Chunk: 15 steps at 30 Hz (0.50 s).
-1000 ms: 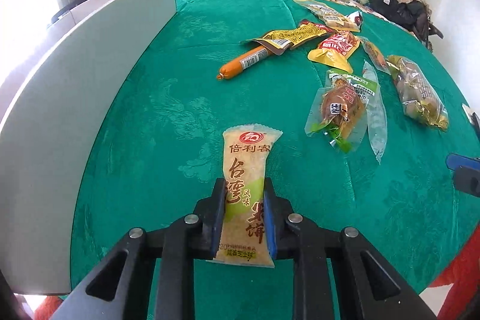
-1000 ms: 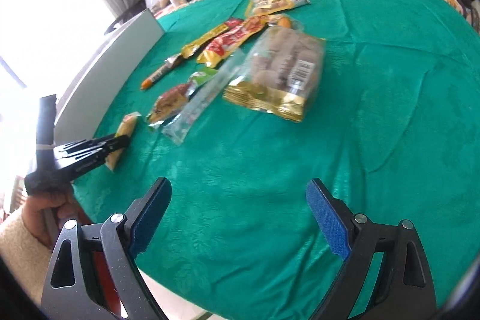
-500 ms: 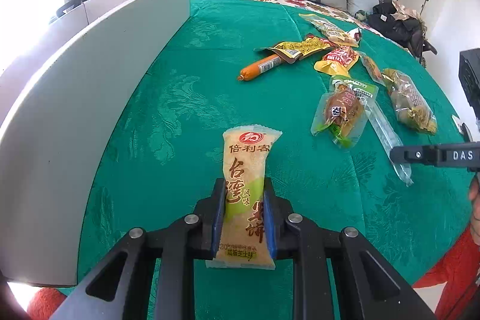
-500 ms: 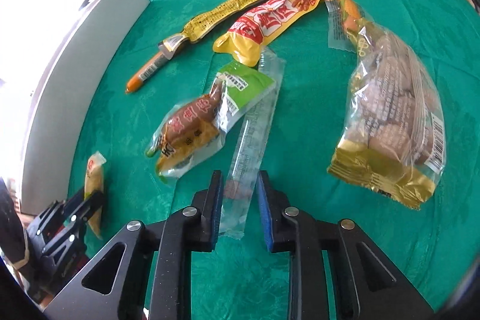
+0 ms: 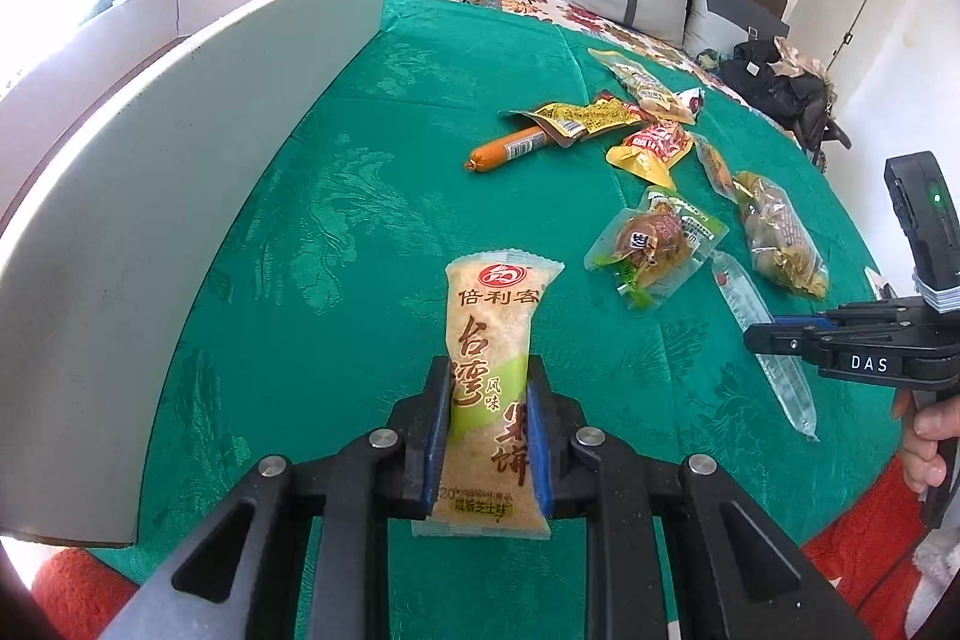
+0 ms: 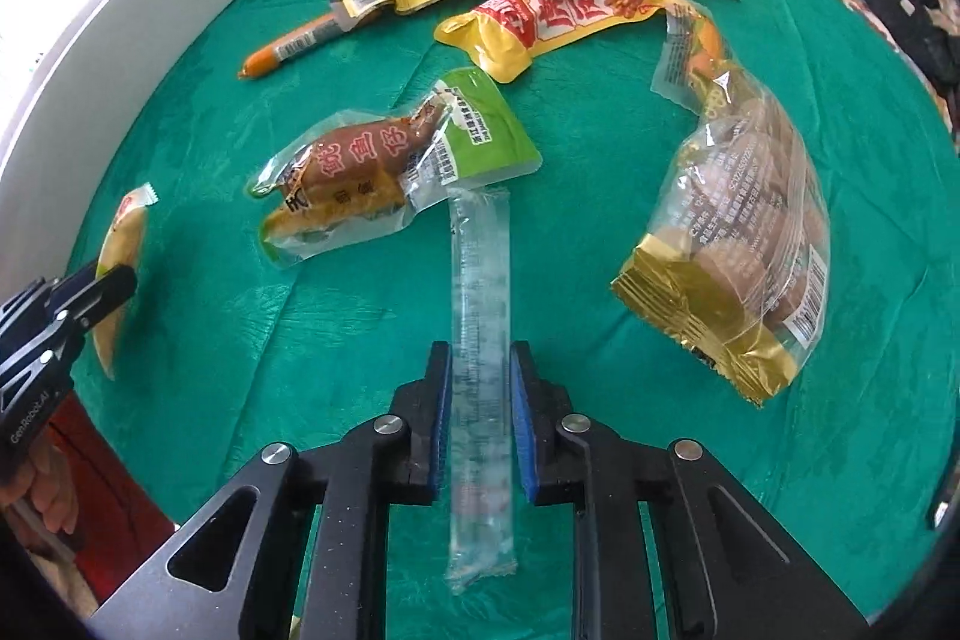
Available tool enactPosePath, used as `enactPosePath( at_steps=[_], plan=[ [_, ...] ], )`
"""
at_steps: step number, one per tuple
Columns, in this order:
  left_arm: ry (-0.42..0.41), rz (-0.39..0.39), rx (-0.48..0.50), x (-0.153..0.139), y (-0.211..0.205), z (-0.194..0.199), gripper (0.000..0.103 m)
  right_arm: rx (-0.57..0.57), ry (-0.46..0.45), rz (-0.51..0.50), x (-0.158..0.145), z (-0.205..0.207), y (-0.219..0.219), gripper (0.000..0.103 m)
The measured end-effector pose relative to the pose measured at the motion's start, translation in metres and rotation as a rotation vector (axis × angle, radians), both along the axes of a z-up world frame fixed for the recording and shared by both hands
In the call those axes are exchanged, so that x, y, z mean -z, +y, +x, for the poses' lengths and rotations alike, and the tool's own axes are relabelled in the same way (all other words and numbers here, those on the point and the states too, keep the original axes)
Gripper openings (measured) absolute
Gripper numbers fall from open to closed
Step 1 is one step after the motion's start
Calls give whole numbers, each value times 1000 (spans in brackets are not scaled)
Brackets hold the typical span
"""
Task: Organize snacks
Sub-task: 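Carry both snacks over the white box and open both tools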
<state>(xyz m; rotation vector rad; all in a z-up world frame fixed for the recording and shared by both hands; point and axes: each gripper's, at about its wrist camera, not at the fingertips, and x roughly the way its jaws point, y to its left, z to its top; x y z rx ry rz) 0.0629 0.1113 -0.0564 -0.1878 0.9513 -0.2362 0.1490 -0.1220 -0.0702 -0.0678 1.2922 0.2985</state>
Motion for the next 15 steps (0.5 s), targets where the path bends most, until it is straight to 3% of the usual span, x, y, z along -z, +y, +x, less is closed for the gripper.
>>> enactPosePath(
  at_steps=[6,10,13,15],
  plan=[
    [3,-109,11,-26,6,-14,22,38,70,169,-23,-27,-11,19],
    [-26,-167,-44,-62,39,-15,22,4,36,282,-63,-24,22,19],
    [-69,-152,-133,-96,86,-5,22,-67,-25,389,-111,-8,71,19],
    [-101,-92,-201,-116,119,3,22,-122,-62,465,-140,4,111,19]
  ],
)
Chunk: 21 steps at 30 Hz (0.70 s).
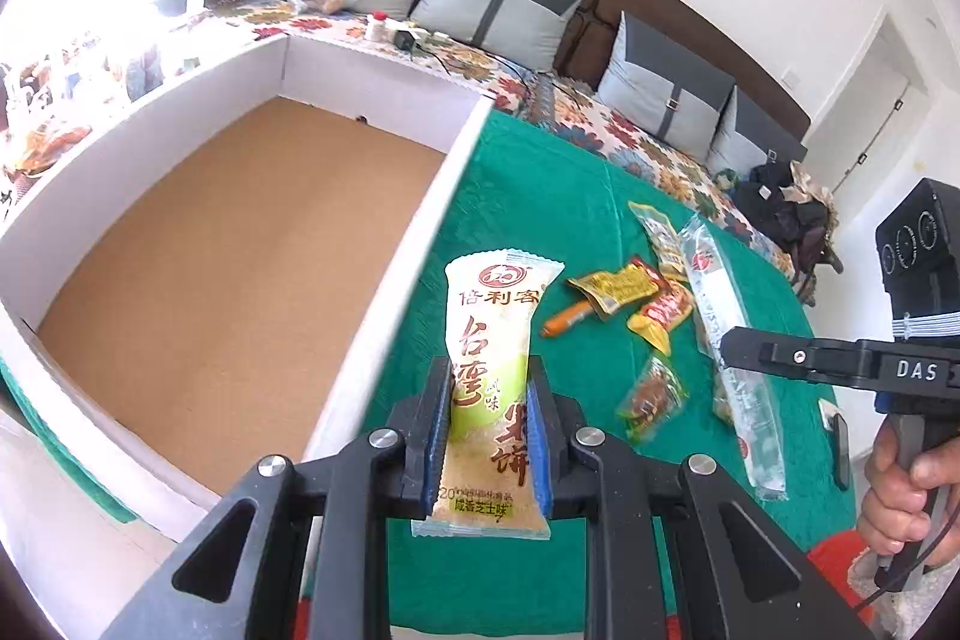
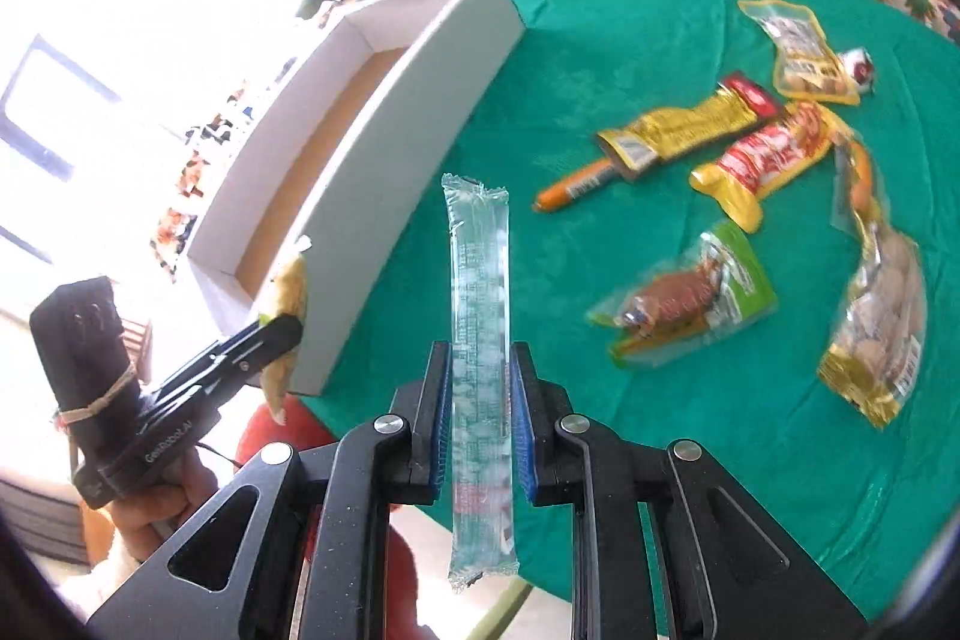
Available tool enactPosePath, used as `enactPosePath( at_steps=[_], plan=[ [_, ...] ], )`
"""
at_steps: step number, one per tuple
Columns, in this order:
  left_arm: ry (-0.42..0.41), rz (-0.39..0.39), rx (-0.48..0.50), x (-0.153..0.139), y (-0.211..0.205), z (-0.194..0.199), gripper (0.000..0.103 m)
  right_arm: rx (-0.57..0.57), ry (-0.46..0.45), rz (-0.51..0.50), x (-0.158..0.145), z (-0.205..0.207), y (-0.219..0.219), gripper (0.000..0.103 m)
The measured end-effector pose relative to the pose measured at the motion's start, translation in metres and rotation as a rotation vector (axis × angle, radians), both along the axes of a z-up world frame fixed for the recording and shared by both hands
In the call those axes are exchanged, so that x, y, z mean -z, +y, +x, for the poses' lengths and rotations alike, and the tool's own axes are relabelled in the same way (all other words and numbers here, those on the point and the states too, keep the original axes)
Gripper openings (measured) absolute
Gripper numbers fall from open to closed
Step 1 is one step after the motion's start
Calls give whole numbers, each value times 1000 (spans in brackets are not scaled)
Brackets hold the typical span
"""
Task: Organize snacks
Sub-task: 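Carry both snacks over the white box and open both tools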
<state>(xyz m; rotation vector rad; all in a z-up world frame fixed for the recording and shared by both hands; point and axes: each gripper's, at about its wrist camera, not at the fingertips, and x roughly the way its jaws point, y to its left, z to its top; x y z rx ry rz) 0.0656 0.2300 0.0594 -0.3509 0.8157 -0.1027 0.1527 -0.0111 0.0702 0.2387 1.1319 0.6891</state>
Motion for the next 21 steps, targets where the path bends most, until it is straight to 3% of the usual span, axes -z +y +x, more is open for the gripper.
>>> enactPosePath(
  at_steps=[4,6,7,8,10,13,17,21],
  plan=[
    [20,127,-127,-16,59,24,22,-52,-69,119,-42,33,92,20],
    [72,205,-184,-9,81,35,43,-45,-103,160,-56,43,123,25],
    [93,223,-205,-6,89,39,73,-30,-111,169,-61,48,133,45],
    [93,237,-223,-1,95,38,83,-14,-118,185,-68,47,136,60],
    [76,268,-257,5,100,30,83,-3,-136,219,-71,48,131,61],
    [33,255,-234,12,92,26,83,5,-193,160,-57,37,97,60],
    [-34,280,-152,19,55,38,85,73,-276,-53,-7,31,25,63],
    [58,447,-59,44,8,66,85,188,-289,-290,53,15,-79,63]
  ],
)
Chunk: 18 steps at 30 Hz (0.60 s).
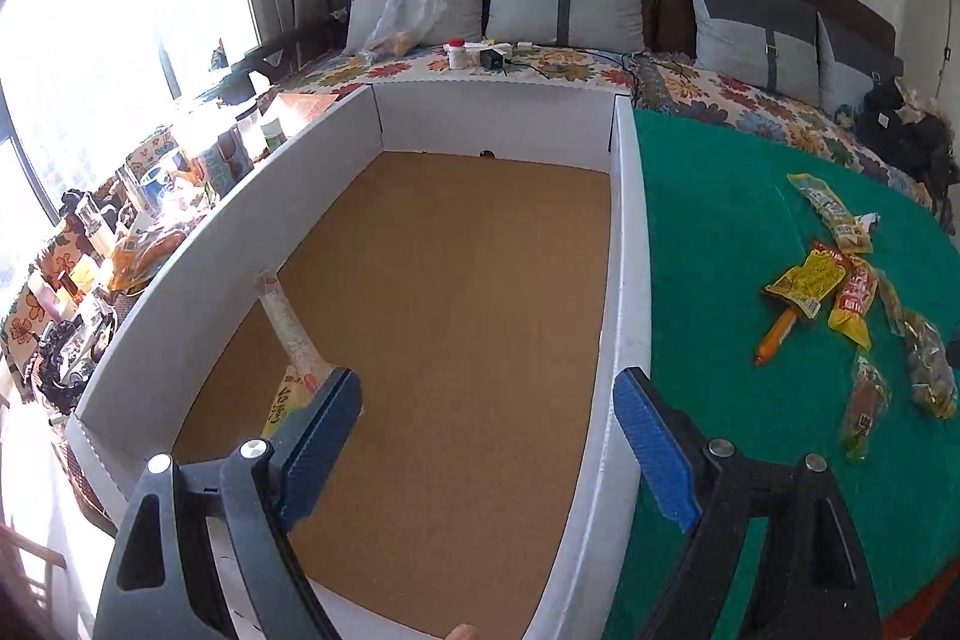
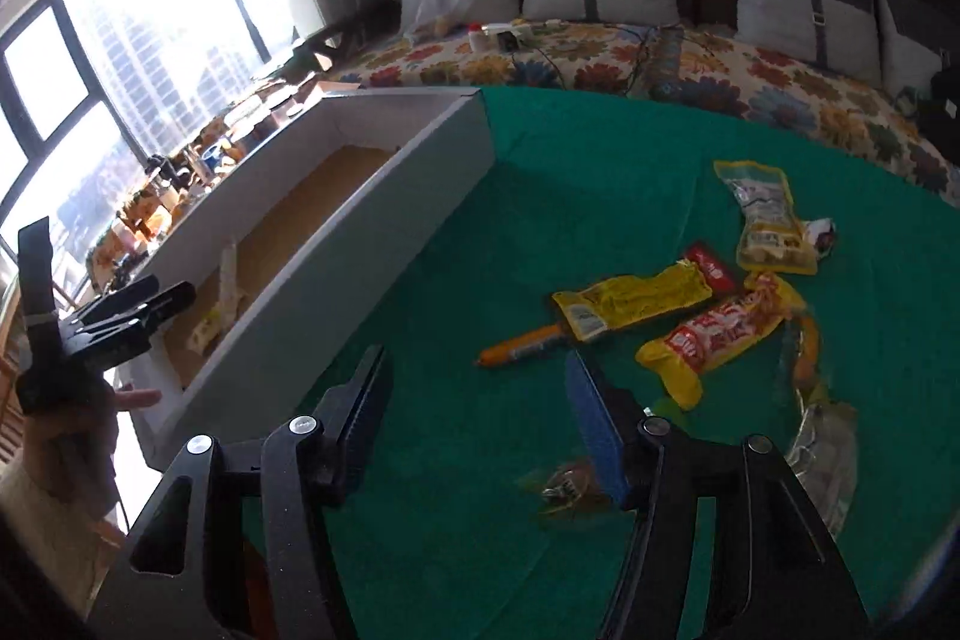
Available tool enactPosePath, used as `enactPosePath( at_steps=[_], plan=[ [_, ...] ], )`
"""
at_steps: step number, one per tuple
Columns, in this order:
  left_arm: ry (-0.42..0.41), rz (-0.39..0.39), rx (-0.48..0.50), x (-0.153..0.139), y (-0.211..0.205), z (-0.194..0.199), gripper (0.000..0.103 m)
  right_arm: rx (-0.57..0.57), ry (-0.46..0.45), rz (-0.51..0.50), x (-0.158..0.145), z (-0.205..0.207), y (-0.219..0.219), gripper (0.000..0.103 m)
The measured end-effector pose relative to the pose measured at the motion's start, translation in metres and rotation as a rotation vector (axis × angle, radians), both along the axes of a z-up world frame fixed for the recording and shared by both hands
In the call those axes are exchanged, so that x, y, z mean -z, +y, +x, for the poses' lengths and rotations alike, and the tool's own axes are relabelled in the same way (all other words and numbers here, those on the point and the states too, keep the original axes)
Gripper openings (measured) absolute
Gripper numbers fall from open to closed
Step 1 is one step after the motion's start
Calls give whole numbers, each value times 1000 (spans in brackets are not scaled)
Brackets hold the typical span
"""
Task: Organize snacks
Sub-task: 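Carry both snacks over the white box and open both tools, then bring both empty tools back over the snacks on the cloth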
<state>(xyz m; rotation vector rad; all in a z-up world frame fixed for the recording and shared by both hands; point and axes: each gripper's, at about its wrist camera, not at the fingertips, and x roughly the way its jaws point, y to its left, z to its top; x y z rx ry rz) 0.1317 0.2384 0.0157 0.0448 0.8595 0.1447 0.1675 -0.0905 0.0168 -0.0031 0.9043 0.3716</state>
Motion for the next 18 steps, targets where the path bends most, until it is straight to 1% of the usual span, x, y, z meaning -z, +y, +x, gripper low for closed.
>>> enactPosePath(
  at_steps=[1,2,4,6,8,11,13,14,16,18],
  plan=[
    [-12,43,3,2,-8,1,85,47,-5,-35,10,-7,-29,63],
    [-39,66,1,0,-13,-1,86,103,-13,-70,20,-16,-59,63],
    [-16,67,-2,2,-17,1,86,218,-26,-121,34,-34,-118,63],
    [-22,54,-13,2,-19,-3,86,324,-26,-165,48,-51,-166,63],
    [-18,47,-16,2,-23,-8,86,397,-16,-202,61,-64,-198,63],
    [-6,40,-11,3,-35,-15,87,446,-16,-215,75,-74,-219,63],
    [22,62,7,5,-47,-17,86,458,-9,-182,78,-74,-221,63],
    [19,86,12,3,-53,-20,86,462,-10,-166,77,-71,-221,63],
    [-51,153,-15,-10,-67,-31,87,453,-9,-171,78,-63,-216,64],
    [-156,228,-23,-29,-87,-49,88,431,-22,-204,80,-59,-209,68]
  ],
)
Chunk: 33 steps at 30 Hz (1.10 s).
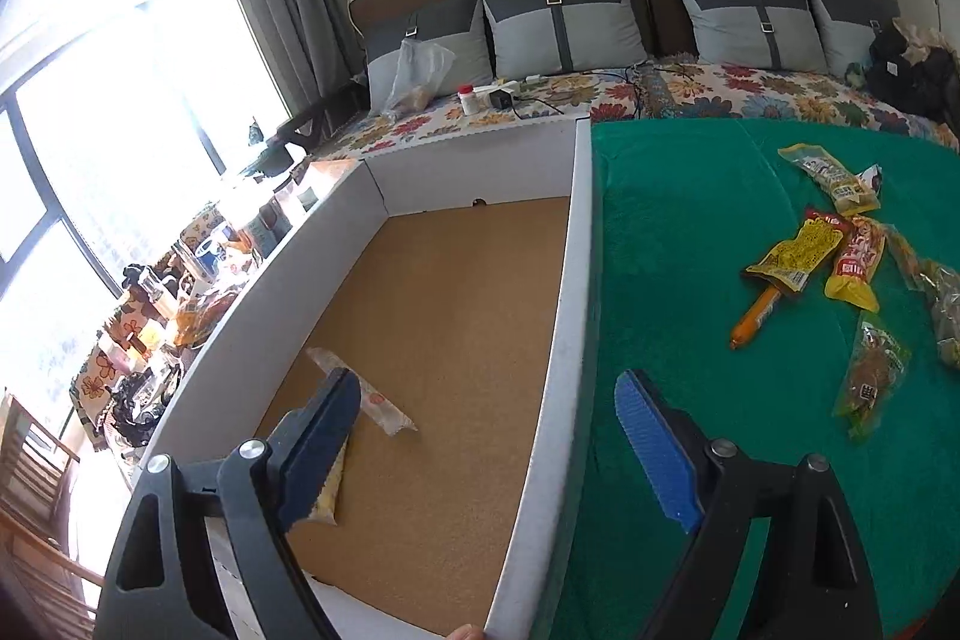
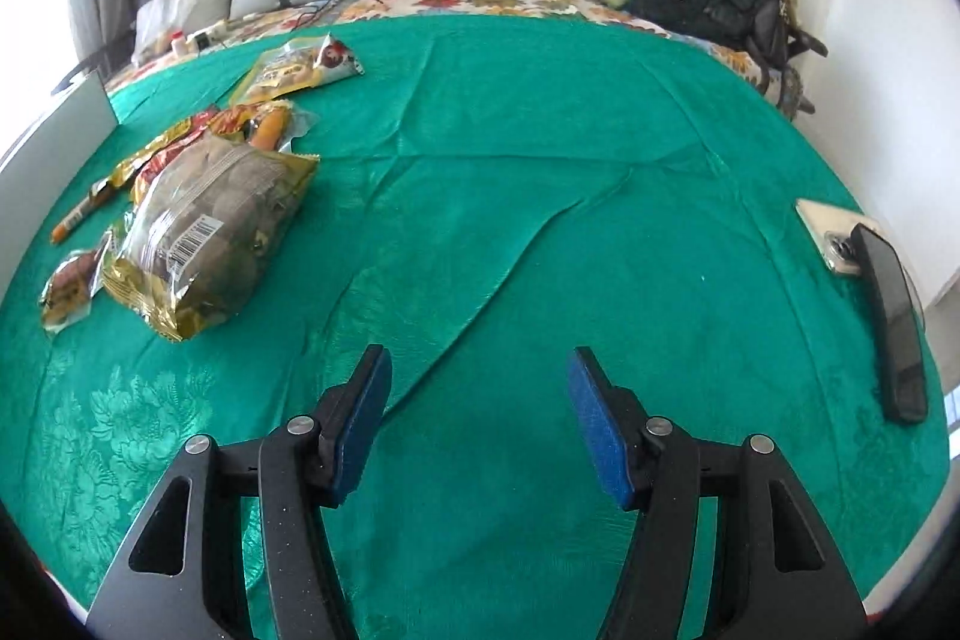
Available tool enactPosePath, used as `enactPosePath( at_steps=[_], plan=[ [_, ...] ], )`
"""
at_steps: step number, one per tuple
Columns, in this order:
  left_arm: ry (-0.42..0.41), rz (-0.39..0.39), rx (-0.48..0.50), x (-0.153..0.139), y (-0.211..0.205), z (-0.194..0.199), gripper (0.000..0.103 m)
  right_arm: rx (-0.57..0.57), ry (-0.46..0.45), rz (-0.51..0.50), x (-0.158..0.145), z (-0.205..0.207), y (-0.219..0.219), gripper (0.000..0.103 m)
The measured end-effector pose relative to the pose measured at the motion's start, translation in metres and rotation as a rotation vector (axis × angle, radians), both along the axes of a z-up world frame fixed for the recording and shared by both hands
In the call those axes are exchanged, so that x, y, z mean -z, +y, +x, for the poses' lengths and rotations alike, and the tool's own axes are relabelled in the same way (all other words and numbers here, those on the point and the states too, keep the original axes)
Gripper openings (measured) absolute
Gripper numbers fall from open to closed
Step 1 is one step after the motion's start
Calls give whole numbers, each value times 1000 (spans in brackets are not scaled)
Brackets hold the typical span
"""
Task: Organize snacks
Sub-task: 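Bring both empty tools back over the snacks on the cloth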
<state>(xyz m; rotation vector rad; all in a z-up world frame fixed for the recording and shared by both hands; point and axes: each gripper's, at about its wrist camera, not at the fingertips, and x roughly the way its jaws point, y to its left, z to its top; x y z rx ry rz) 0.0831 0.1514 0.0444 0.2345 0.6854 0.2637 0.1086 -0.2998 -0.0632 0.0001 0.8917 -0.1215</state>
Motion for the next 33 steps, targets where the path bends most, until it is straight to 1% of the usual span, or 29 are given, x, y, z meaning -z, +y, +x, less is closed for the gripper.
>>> enactPosePath(
  at_steps=[2,4,8,10,12,16,22,25,27,28,31,33],
  plan=[
    [-85,58,20,-17,-23,-15,99,-26,-2,-37,3,-2,7,69],
    [-118,67,69,-28,-46,-25,103,-47,10,-50,11,-6,10,69],
    [-64,59,139,-26,-84,-24,103,-50,13,-38,15,-5,10,69],
    [-46,53,150,-21,-99,-23,103,-54,11,-45,15,-7,11,69],
    [-28,32,155,-17,-108,-22,103,-57,12,-48,14,-8,10,69],
    [6,-20,157,-12,-115,-20,103,-47,14,-31,15,-10,8,69],
    [35,-38,157,-4,-119,-17,103,-64,15,-44,16,-10,13,69],
    [52,-64,155,3,-118,-15,103,-74,12,-55,16,-10,16,69],
    [84,-103,164,14,-117,-12,103,-79,9,-59,17,-11,17,69],
    [117,-138,175,24,-116,-9,103,-82,9,-59,17,-10,17,71],
    [262,-251,204,68,-115,1,103,-89,3,-61,17,-10,18,72],
    [339,-295,215,98,-118,4,103,-87,-1,-68,18,-10,18,75]
  ],
)
